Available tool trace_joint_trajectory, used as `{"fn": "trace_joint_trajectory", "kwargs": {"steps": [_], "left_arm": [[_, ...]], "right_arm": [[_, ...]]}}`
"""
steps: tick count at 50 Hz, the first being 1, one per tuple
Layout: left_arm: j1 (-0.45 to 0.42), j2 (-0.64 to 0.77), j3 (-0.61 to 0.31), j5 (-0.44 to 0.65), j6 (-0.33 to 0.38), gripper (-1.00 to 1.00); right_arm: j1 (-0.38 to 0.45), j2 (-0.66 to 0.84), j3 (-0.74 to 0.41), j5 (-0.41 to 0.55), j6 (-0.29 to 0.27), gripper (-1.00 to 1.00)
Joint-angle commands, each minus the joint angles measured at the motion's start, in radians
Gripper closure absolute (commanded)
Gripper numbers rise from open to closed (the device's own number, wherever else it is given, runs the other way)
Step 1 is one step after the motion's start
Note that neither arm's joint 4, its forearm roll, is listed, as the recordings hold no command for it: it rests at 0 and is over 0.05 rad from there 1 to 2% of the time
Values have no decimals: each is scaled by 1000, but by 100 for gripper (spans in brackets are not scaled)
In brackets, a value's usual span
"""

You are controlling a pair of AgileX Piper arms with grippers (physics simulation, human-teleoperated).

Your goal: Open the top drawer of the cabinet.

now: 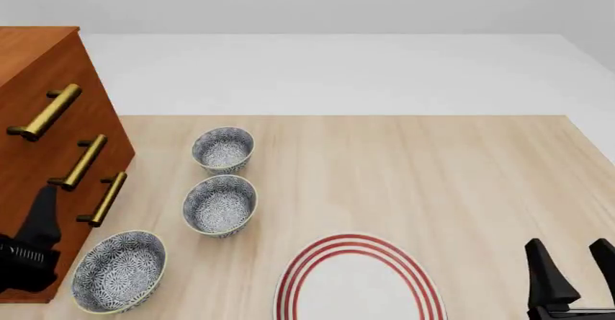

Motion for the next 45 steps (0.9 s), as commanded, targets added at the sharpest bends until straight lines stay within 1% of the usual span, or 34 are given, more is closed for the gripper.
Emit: {"fn": "trace_joint_trajectory", "kwargs": {"steps": [1,7,25,33,34,35,36,45], "left_arm": [[-2,76,-1,-53,31,-100],[-9,94,5,-65,46,-100],[16,160,-1,-123,94,-100],[20,184,-12,-147,135,-100],[15,197,5,-174,168,-100],[14,209,16,-192,185,-100],[16,205,1,-173,163,-100],[13,234,-18,-185,186,-100]], "right_arm": [[0,0,0,0,0,-100],[0,0,0,0,0,-100],[0,0,0,0,0,-100],[0,0,0,0,0,-100],[0,0,0,0,0,-100],[0,0,0,0,0,-100],[0,0,0,0,0,-100],[0,0,0,0,0,-100]]}}
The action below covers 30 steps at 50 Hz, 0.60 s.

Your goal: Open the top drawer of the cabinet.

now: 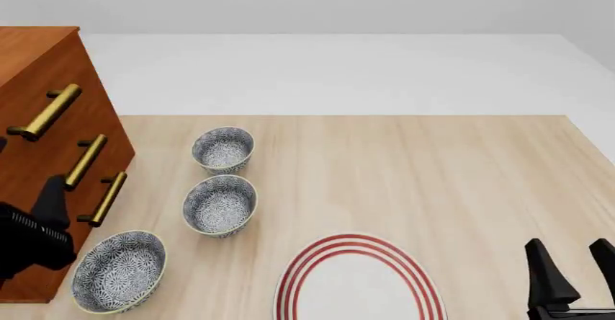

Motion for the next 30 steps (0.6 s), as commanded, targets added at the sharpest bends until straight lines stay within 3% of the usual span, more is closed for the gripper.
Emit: {"fn": "trace_joint_trajectory", "kwargs": {"steps": [1,19,23,30], "left_arm": [[-1,42,-14,-29,38,-100],[22,147,-13,-121,99,-100],[32,200,14,-199,160,-100],[42,223,0,-200,146,-100]], "right_arm": [[0,0,0,0,0,-100],[0,0,0,0,0,-100],[0,0,0,0,0,-100],[0,0,0,0,0,-100]]}}
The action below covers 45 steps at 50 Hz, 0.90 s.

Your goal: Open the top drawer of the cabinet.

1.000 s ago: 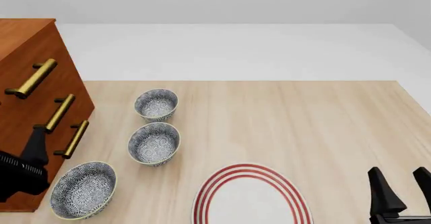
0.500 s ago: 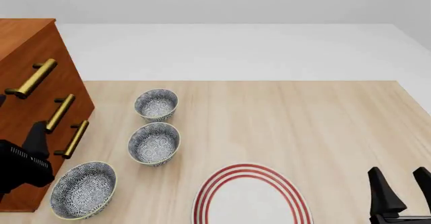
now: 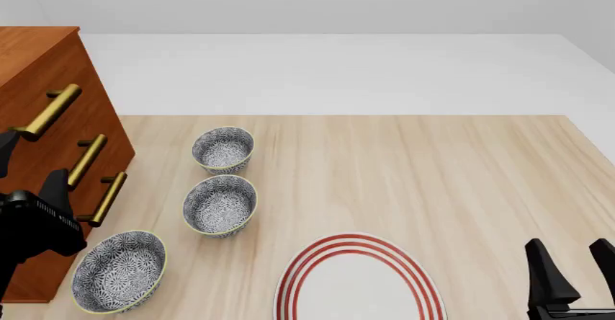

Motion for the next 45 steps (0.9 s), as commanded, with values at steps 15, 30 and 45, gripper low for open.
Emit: {"fn": "trace_joint_trajectory", "kwargs": {"steps": [15,30,45], "left_arm": [[18,126,-2,-100,56,-100],[29,175,-18,-135,91,-100],[25,198,-45,-132,115,-100]], "right_arm": [[0,0,0,0,0,-100],[0,0,0,0,0,-100],[0,0,0,0,0,-100]]}}
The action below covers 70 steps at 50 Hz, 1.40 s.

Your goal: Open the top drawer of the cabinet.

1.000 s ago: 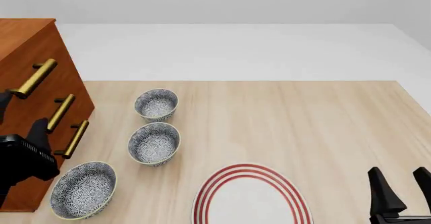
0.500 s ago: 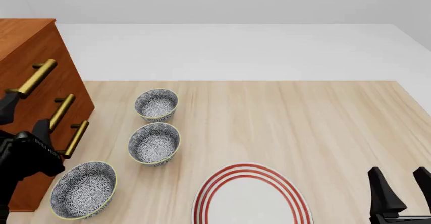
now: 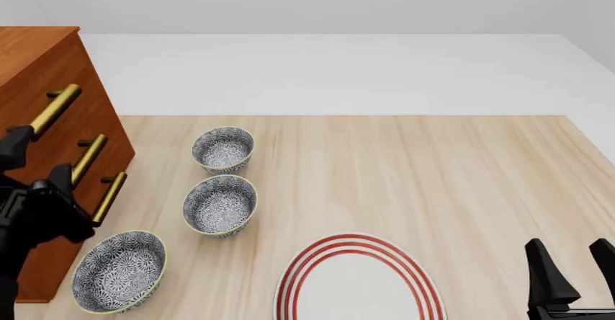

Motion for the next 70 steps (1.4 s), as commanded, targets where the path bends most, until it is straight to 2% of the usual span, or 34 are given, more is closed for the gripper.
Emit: {"fn": "trace_joint_trajectory", "kwargs": {"steps": [1,28,70], "left_arm": [[0,17,-24,3,18,-100],[25,82,-80,-3,18,-100],[73,159,-116,-24,20,-100]], "right_arm": [[0,0,0,0,0,-100],[0,0,0,0,0,-100],[0,0,0,0,0,-100]]}}
